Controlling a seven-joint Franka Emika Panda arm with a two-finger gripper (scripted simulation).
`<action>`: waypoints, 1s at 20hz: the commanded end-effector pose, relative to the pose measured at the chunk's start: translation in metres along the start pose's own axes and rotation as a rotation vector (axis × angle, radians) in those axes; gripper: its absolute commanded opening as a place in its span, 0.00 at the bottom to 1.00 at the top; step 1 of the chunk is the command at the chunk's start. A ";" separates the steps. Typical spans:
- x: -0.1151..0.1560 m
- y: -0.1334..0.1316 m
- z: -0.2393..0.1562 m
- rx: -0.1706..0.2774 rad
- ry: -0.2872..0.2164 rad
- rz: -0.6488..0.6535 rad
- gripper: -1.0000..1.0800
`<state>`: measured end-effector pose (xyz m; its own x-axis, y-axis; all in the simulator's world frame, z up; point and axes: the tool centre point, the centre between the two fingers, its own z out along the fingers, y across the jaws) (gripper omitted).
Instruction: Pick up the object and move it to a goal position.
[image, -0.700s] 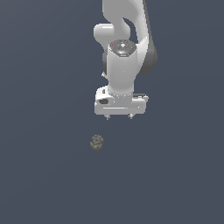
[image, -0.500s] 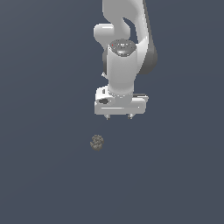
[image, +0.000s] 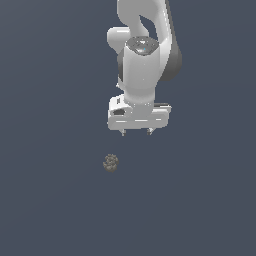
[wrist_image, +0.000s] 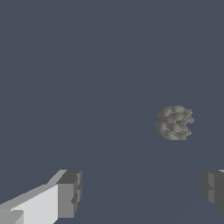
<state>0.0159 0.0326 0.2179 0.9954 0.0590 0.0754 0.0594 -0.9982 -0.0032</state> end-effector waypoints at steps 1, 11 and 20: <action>0.000 0.001 0.001 0.000 -0.002 0.002 0.96; 0.013 0.031 0.031 -0.001 -0.022 0.083 0.96; 0.026 0.085 0.086 -0.008 -0.058 0.218 0.96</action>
<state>0.0504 -0.0421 0.1419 0.9902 -0.1376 0.0216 -0.1375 -0.9905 -0.0067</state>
